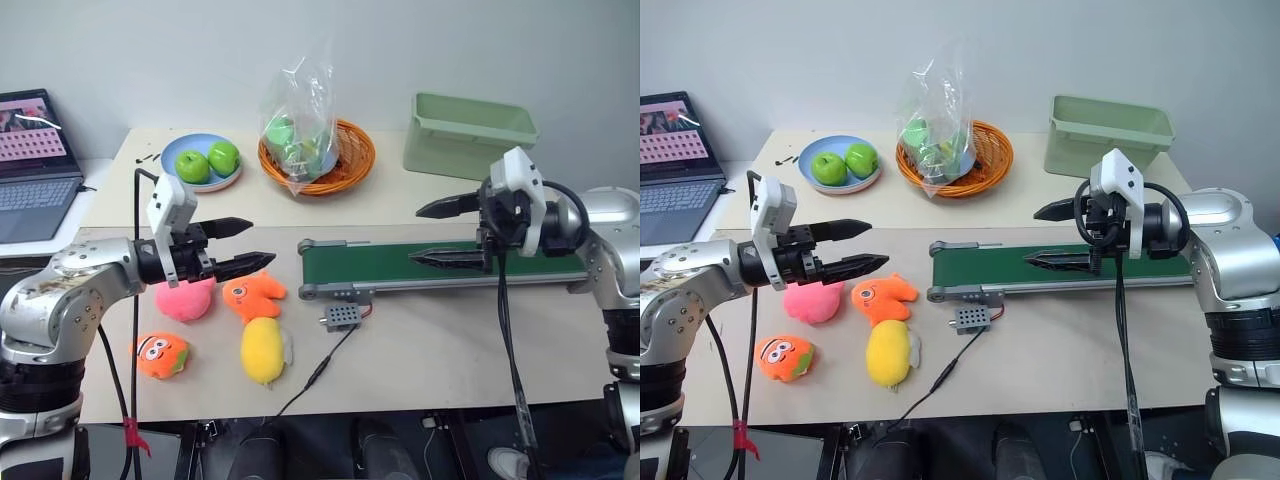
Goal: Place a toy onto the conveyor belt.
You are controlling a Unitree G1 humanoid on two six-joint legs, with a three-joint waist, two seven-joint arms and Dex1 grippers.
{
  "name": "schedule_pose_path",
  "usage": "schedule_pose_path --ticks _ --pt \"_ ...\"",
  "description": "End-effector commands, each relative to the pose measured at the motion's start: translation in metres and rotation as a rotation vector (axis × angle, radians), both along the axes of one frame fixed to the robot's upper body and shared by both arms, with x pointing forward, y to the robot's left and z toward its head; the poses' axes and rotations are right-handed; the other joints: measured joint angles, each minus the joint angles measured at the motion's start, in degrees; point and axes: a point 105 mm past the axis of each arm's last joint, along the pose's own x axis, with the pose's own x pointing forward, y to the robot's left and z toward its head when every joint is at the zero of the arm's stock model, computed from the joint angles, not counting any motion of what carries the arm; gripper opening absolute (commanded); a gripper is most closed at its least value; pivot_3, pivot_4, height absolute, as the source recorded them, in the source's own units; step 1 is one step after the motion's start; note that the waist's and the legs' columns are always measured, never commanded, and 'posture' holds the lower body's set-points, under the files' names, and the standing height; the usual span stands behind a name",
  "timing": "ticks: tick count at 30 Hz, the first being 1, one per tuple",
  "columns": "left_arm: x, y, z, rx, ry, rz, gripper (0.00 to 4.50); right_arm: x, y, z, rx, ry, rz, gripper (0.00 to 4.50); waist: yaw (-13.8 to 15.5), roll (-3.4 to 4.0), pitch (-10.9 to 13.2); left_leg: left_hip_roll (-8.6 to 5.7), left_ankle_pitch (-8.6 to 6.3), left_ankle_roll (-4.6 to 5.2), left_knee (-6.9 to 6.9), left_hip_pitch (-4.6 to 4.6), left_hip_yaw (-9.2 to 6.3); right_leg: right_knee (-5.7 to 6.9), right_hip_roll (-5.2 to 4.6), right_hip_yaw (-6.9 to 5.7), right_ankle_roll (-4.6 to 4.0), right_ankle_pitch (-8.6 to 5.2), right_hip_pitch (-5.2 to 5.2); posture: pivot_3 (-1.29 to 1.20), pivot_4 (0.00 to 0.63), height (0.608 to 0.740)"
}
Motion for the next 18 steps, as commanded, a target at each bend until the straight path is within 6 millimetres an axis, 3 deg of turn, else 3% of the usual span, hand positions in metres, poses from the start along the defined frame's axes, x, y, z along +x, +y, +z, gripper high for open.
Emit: schedule_pose_path --ticks 1,14,18 --pt "-0.002 0.0 0.006 0.025 -0.052 -0.005 4.42 -0.004 -0.001 0.015 0.001 -0.066 0.008 4.5 0.0 0.0 0.0 0.0 0.0 0.0 0.0 0.0 0.0 0.0 0.0 0.0 0.0 0.0 0.0 0.0 0.15 0.74" --pt "-0.005 0.012 0.006 0.045 -0.079 0.034 4.42 0.002 0.004 0.011 0.004 -0.049 0.034 4.5 -0.17 0.0 0.0 0.01 0.0 0.0 0.0 0.02 0.02 0.0 0.01 0.02 0.0 0.0 0.0 0.0 0.15 0.74" --pt "-0.013 0.032 0.003 0.041 -0.058 0.105 4.42 0.006 0.01 0.009 0.006 -0.036 0.07 4.5 -0.35 0.01 0.01 0.01 0.0 0.0 0.0 0.02 0.02 0.0 0.01 0.02 0.0 0.0 -0.01 0.0 0.15 0.74"
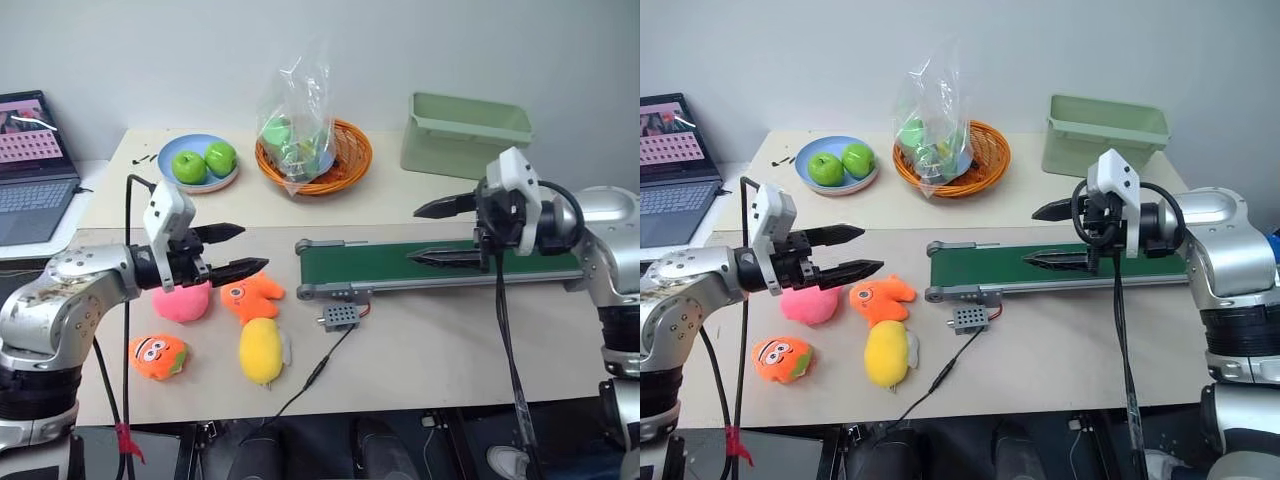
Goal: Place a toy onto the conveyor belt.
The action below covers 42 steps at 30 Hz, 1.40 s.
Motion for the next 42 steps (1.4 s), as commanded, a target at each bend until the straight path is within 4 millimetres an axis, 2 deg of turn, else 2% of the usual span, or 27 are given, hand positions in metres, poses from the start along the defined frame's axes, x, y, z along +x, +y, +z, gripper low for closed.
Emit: schedule_pose_path --ticks 1,6,10,12,15,19,26,36,39,42 --pt "-0.015 0.021 0.01 0.01 -0.048 0.066 4.42 0.002 0.008 0.011 -0.001 -0.049 0.055 4.5 -0.35 0.02 0.01 0.01 0.0 0.0 0.0 0.0 0.01 0.0 0.0 0.01 0.0 0.0 -0.01 0.0 0.15 0.74" --pt "-0.036 0.061 0.002 0.002 -0.055 0.227 4.42 0.008 0.02 0.006 0.001 -0.025 0.116 4.5 -0.51 0.07 0.05 0.05 -0.01 0.01 -0.06 0.01 0.05 -0.02 0.02 0.05 -0.01 0.0 -0.06 0.0 0.15 0.74" --pt "-0.062 0.086 -0.017 -0.009 -0.013 0.346 4.42 0.015 0.029 0.005 -0.013 -0.024 0.166 4.5 -0.45 0.17 0.11 0.05 -0.01 0.0 -0.1 0.08 0.12 -0.01 -0.01 0.09 -0.03 0.0 -0.06 0.0 0.15 0.74" --pt "-0.075 0.097 -0.035 0.009 0.031 0.415 4.42 0.017 0.035 0.007 -0.014 -0.027 0.197 4.5 -0.42 0.18 0.12 0.05 -0.01 0.0 -0.12 0.08 0.14 -0.03 -0.02 0.09 -0.03 0.0 -0.07 0.0 0.15 0.74" --pt "-0.087 0.104 -0.05 -0.006 0.058 0.469 4.42 0.019 0.039 0.007 -0.019 -0.028 0.225 4.5 -0.13 0.19 0.12 0.07 -0.01 -0.01 -0.14 0.09 0.15 -0.02 0.0 0.08 -0.06 -0.01 -0.07 0.0 0.15 0.74" --pt "-0.1 0.114 -0.082 0.031 0.103 0.555 4.42 0.02 0.042 0.006 -0.022 -0.027 0.242 4.5 0.31 0.18 0.12 0.06 -0.02 -0.01 -0.14 0.14 0.15 -0.02 -0.03 0.03 -0.12 -0.02 0.0 0.0 0.15 0.74" --pt "-0.091 0.118 -0.114 0.098 0.132 0.615 4.42 0.018 0.036 0.008 -0.035 -0.029 0.229 4.5 0.13 0.21 0.11 0.05 -0.02 -0.02 -0.15 0.2 0.17 0.02 -0.02 0.05 -0.15 -0.02 0.02 0.0 0.15 0.74" --pt "-0.079 0.125 -0.144 0.125 0.192 0.651 4.42 0.015 0.022 0.012 -0.061 -0.04 0.174 4.5 0.01 0.21 0.11 0.06 -0.02 -0.01 -0.18 0.2 0.18 0.02 -0.02 0.06 -0.15 -0.01 0.0 0.0 0.15 0.74" --pt "-0.078 0.124 -0.15 0.114 0.219 0.641 3.74 0.014 0.02 0.013 -0.066 -0.043 0.165 4.5 -0.06 0.21 0.11 0.07 -0.02 -0.01 -0.18 0.22 0.18 0.04 -0.02 0.05 -0.15 -0.01 0.0 0.0 0.15 0.74" --pt "-0.077 0.118 -0.152 0.101 0.236 0.611 2.67 0.014 0.018 0.013 -0.074 -0.047 0.154 4.5 0.0 0.21 0.11 0.07 -0.02 -0.01 -0.19 0.23 0.18 0.04 -0.03 0.05 -0.15 -0.01 0.0 0.0 0.15 0.74"
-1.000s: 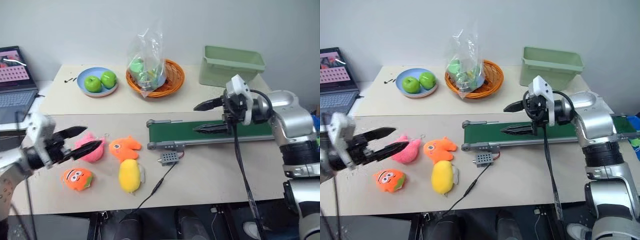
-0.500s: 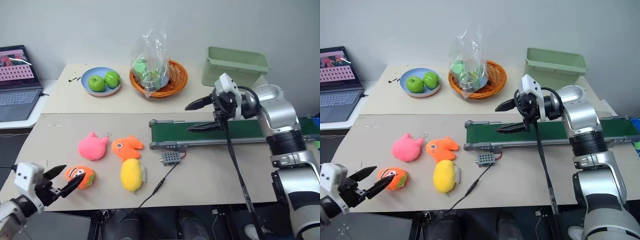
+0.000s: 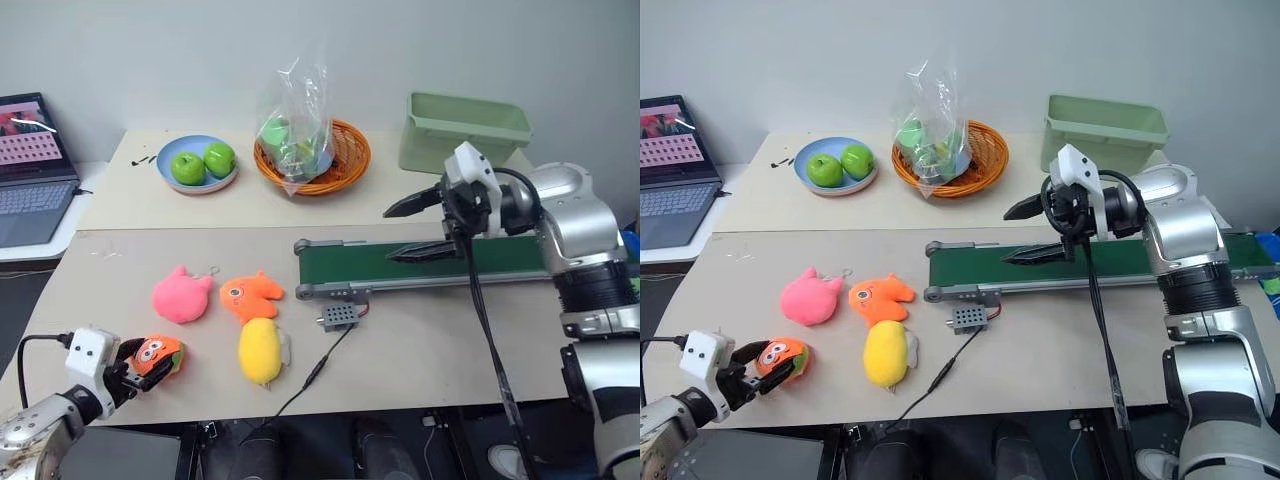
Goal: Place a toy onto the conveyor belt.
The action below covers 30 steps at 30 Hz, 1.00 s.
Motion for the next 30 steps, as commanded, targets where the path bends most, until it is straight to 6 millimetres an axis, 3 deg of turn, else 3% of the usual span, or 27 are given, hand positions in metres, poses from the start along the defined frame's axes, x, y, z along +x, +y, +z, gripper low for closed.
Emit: schedule_pose_path --ticks 1,2,9,13,16,19,30 --pt "0.0 -0.006 -0.003 -0.013 0.019 -0.042 2.36 -0.003 -0.007 0.014 0.013 -0.051 -0.017 4.5 0.03 0.0 0.0 0.0 0.0 0.0 0.0 -0.01 0.0 -0.01 -0.01 0.0 0.0 0.0 0.0 0.0 0.15 0.74" --pt "0.001 -0.007 -0.002 -0.009 0.019 -0.042 2.0 -0.003 -0.007 0.014 0.013 -0.051 -0.018 4.5 0.04 0.0 0.0 -0.01 0.0 0.0 0.0 -0.01 0.0 -0.01 -0.01 0.0 0.0 0.0 0.0 0.0 0.15 0.74" --pt "0.005 -0.013 0.016 0.009 -0.028 -0.064 2.0 -0.002 -0.009 0.013 0.005 -0.052 -0.024 4.5 0.05 0.0 0.0 0.0 0.0 0.0 0.0 -0.02 0.0 -0.01 -0.01 0.0 0.0 0.0 0.0 0.0 0.15 0.74" --pt "0.007 -0.028 0.073 -0.009 -0.145 -0.147 2.0 0.001 -0.01 0.013 0.002 -0.056 -0.028 4.5 0.02 -0.03 0.01 0.02 0.0 0.0 0.0 -0.1 -0.02 -0.03 -0.02 0.0 0.0 0.0 -0.06 0.0 0.15 0.74" --pt "0.025 -0.041 0.116 0.025 -0.265 -0.202 2.0 0.001 -0.007 0.013 0.008 -0.052 -0.024 4.5 0.44 0.01 0.03 0.01 0.0 -0.01 0.0 -0.08 -0.08 0.03 -0.01 -0.04 0.0 0.0 -0.06 0.0 0.15 0.74" --pt "0.042 -0.063 0.146 0.015 -0.342 -0.271 2.0 0.0 -0.006 0.013 0.014 -0.053 -0.024 4.5 0.42 0.02 0.03 -0.01 0.02 -0.04 0.01 -0.02 -0.1 0.02 0.01 -0.07 -0.04 0.02 0.05 0.0 0.15 0.74" --pt "0.115 -0.138 0.163 0.056 -0.409 -0.535 2.0 -0.011 -0.023 0.016 0.026 -0.064 -0.117 4.5 0.27 0.01 0.03 -0.07 0.02 -0.03 0.0 -0.12 -0.1 -0.04 0.03 -0.06 0.0 0.04 0.04 0.0 0.15 0.74"
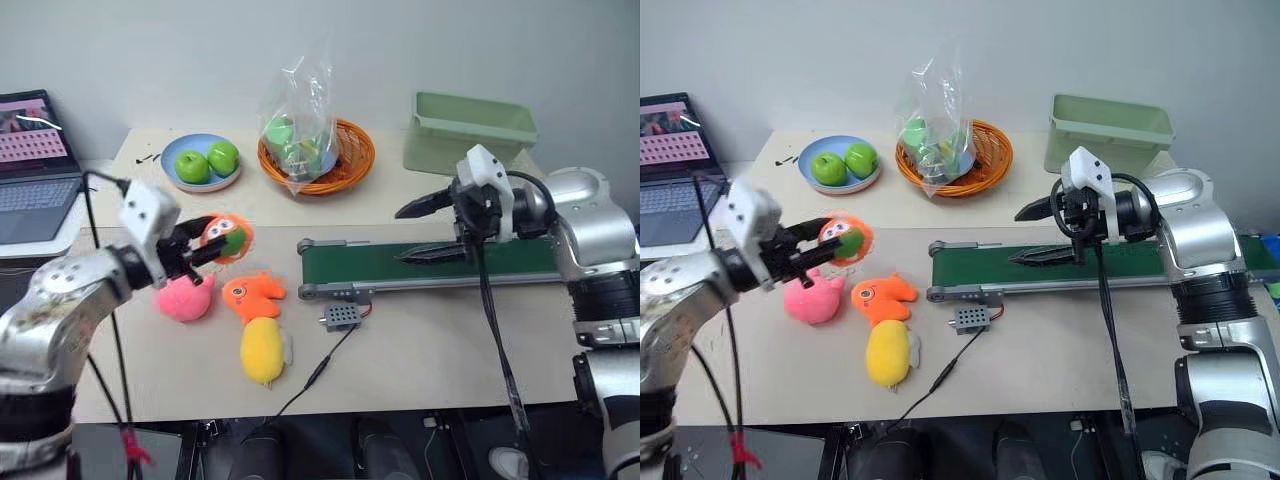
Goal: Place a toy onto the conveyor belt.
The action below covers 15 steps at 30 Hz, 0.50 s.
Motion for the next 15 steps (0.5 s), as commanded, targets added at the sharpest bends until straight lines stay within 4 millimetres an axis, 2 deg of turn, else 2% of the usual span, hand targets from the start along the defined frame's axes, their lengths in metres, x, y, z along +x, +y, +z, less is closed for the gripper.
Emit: schedule_pose_path --ticks 1,5,8,15 --pt "0.014 -0.023 0.002 0.033 -0.029 -0.096 2.0 -0.009 -0.008 0.018 0.028 -0.063 -0.038 4.5 -0.05 0.0 0.0 -0.01 0.0 0.0 0.0 0.0 0.0 0.0 0.0 0.0 0.0 0.0 0.0 0.0 0.15 0.74" --pt "0.027 -0.054 -0.007 0.052 -0.013 -0.229 2.0 -0.018 -0.017 0.017 0.028 -0.057 -0.087 4.5 -0.06 0.0 0.0 -0.01 0.0 0.01 0.0 -0.05 0.01 0.0 0.0 0.02 0.01 0.0 -0.01 0.0 0.15 0.74" --pt "0.036 -0.067 -0.024 0.092 0.015 -0.301 2.0 -0.027 -0.021 0.017 0.034 -0.047 -0.11 4.5 -0.06 0.0 0.0 -0.02 0.01 0.02 0.02 -0.06 0.01 0.0 0.01 0.02 0.02 0.01 0.0 0.0 0.15 0.74" --pt "0.05 -0.089 -0.036 0.102 0.034 -0.387 2.0 -0.038 -0.026 0.016 0.036 -0.044 -0.151 4.5 -0.02 0.0 0.0 -0.02 0.01 0.03 0.11 -0.06 0.0 -0.02 0.03 0.05 0.04 0.0 -0.01 0.0 0.15 0.74"
